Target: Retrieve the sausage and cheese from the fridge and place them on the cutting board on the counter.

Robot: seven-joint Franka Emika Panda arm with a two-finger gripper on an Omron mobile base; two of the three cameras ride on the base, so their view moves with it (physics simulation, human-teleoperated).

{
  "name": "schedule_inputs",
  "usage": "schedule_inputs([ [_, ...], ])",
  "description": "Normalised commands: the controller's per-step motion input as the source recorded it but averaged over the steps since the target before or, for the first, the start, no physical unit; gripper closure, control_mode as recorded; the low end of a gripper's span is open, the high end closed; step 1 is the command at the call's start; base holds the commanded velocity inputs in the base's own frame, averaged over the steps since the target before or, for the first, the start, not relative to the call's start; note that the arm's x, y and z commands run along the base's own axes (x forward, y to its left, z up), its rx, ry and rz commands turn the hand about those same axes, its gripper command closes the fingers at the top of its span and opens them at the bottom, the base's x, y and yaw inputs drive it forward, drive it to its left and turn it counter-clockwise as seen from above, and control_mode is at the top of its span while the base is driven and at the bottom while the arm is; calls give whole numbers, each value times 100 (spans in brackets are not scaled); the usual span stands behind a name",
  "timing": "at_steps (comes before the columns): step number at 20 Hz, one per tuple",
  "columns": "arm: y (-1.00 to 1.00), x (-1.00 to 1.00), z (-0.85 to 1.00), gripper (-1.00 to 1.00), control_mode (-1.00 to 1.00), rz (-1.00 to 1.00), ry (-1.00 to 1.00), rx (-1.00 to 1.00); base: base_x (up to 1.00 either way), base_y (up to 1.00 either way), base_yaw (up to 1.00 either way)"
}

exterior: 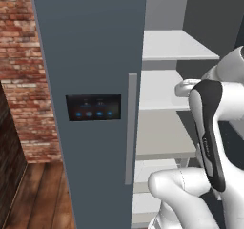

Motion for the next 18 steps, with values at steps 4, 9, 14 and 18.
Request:
schedule_inputs([
  [4,1,-12,-13,100,-100,0,5,0,0,0,0],
  [9,0,0,0,100,-100,0,0,0,0,0,0],
  [14,0,0,0,100,-100,0,0,0,0,0,0],
  [18,0,0,0,100,100,0,0,0,-46,0,0],
])
